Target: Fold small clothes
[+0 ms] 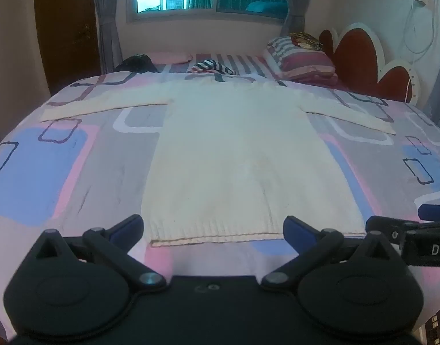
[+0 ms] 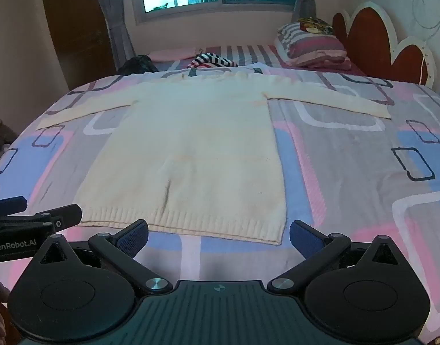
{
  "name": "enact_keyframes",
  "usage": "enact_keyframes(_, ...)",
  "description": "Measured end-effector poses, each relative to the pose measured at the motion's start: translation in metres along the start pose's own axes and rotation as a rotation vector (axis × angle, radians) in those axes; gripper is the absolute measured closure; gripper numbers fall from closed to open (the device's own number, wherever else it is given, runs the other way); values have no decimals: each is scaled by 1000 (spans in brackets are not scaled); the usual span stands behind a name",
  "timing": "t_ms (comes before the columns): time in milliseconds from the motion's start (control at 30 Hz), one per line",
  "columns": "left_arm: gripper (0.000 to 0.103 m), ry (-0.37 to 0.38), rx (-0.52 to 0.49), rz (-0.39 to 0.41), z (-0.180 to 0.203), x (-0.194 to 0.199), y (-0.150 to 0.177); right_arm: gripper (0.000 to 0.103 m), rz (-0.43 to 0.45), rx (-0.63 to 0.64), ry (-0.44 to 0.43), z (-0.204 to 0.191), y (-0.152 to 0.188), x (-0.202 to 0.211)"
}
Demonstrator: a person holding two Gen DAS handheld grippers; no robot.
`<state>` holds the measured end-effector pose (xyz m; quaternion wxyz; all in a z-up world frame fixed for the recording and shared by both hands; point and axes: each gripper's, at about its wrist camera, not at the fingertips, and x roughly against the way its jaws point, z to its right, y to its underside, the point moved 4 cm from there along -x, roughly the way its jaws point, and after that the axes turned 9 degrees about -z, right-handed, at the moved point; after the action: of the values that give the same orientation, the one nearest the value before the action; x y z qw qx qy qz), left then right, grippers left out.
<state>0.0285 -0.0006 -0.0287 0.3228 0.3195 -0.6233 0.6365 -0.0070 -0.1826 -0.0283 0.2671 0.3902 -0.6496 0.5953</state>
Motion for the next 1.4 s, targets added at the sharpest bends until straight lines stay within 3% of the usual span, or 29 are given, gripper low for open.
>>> enact_keyframes(333, 0, -26, 27, 16, -2, -5, -1, 0, -7, -15, 26, 2, -3, -5)
enact_keyframes(1400, 0, -9, 44, 11, -11, 0, -2, 0, -20, -32, 28, -4, -3, -7)
